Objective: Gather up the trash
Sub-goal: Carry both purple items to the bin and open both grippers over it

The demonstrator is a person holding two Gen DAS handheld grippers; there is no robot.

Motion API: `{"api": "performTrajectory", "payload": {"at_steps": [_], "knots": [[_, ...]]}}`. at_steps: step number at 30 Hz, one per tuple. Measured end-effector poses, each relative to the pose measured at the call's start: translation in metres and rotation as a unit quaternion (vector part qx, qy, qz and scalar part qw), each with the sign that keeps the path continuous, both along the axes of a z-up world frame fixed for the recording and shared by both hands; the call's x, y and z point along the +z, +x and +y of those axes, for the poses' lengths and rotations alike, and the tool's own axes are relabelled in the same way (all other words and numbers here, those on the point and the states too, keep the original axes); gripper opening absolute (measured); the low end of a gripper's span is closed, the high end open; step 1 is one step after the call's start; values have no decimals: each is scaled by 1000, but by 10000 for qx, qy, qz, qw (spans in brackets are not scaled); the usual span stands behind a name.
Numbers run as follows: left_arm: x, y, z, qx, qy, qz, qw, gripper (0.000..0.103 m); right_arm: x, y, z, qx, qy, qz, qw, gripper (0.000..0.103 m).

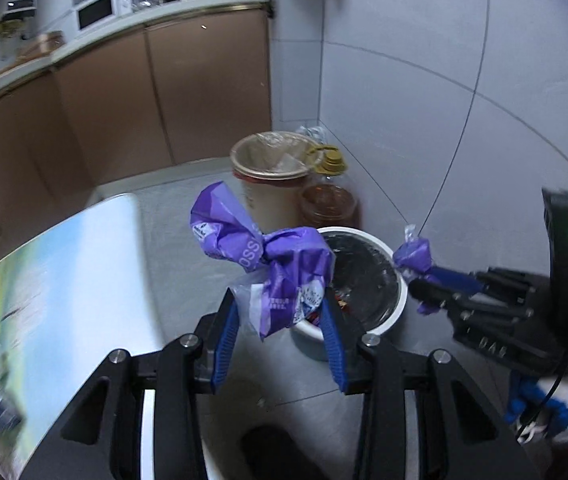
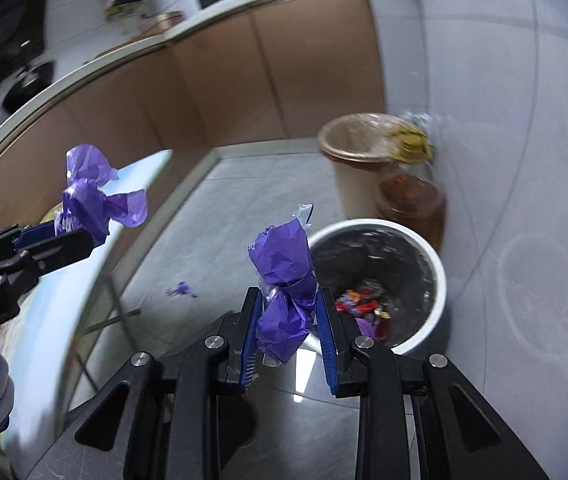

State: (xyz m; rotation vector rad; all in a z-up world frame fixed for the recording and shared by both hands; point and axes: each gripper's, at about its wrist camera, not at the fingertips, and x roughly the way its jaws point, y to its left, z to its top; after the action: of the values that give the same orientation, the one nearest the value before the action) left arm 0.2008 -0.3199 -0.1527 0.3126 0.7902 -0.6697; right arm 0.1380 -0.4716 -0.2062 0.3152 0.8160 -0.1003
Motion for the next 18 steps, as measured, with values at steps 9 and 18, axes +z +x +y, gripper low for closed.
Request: {"api": "performTrajectory", "payload": {"at_steps": [9, 18], "knots": [[-52, 65, -84, -199, 113, 670, 9975, 40, -62, 50, -51, -403, -53, 487, 9980, 30], [-84, 103, -114, -54, -164, 1203, 9926, 46, -92, 80, -75, -505, -255, 762, 9955, 49]]}}
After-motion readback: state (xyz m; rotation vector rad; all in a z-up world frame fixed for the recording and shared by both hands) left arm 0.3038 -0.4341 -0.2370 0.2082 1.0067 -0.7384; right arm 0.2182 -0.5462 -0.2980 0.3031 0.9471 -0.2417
